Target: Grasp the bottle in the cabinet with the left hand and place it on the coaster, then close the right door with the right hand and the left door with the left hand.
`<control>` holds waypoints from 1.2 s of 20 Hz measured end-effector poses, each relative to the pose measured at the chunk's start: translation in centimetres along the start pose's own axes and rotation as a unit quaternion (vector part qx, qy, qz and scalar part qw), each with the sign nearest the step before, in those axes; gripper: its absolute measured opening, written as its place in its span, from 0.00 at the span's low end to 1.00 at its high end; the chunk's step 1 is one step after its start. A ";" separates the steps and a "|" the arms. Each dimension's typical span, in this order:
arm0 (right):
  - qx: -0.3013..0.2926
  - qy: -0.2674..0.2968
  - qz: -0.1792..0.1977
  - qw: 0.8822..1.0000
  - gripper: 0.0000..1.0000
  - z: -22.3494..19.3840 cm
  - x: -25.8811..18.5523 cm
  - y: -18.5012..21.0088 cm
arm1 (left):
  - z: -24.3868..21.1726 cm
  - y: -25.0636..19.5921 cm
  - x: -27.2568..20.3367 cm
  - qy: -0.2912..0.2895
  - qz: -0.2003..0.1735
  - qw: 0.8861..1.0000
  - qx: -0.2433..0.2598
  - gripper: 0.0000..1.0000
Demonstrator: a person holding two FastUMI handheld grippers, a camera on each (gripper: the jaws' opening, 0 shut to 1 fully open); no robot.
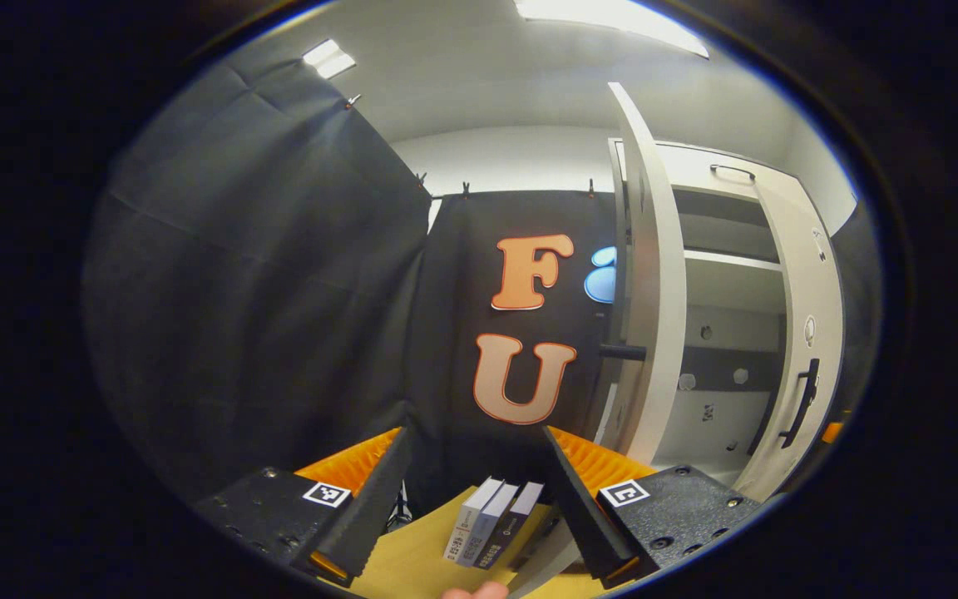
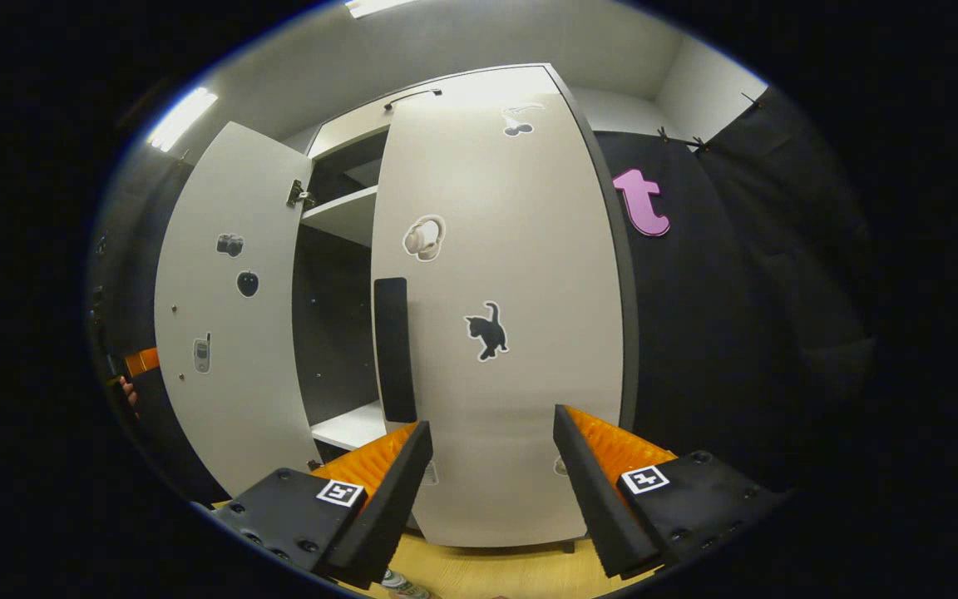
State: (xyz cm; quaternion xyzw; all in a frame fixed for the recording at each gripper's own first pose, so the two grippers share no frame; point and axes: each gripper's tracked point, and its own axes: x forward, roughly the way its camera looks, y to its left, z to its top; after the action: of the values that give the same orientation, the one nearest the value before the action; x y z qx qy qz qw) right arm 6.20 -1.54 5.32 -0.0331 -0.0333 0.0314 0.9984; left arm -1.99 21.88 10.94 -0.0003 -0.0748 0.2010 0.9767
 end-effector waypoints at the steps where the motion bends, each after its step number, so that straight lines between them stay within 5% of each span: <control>1: 0.005 0.005 -0.003 1.000 0.97 -0.4 -0.4 -0.4 | 0.1 -0.1 0.1 -0.002 -0.001 1.000 -0.005 0.94; 11: 0.017 0.020 -0.024 0.999 0.97 -2.1 -2.8 -2.9 | 0.4 -4.5 -1.8 0.001 -0.038 0.999 0.030 0.87; 13: 0.014 0.016 -0.025 0.999 0.97 -1.9 -3.1 -3.0 | 0.4 -6.2 -2.6 0.000 -0.057 0.998 0.032 0.97; 16: 0.013 0.011 -0.026 1.000 0.97 -1.5 -3.5 -3.3 | 0.0 -9.0 -3.3 0.006 -0.090 0.996 0.023 0.87; 18: 0.012 0.007 -0.030 0.999 0.97 -1.1 -4.1 -3.6 | -0.4 -10.4 -3.6 0.012 -0.110 0.994 0.010 0.97; 24: 0.006 0.002 -0.047 0.999 0.97 -0.4 -5.8 -4.8 | -0.3 -14.0 -1.4 0.019 -0.169 0.985 -0.006 0.93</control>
State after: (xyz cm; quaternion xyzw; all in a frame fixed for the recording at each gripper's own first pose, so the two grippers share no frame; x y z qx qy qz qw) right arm 0.77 -6.76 4.87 -0.0255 -0.0330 -0.0159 0.9990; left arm 2.30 8.46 10.83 0.0028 -0.0564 0.0324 0.9979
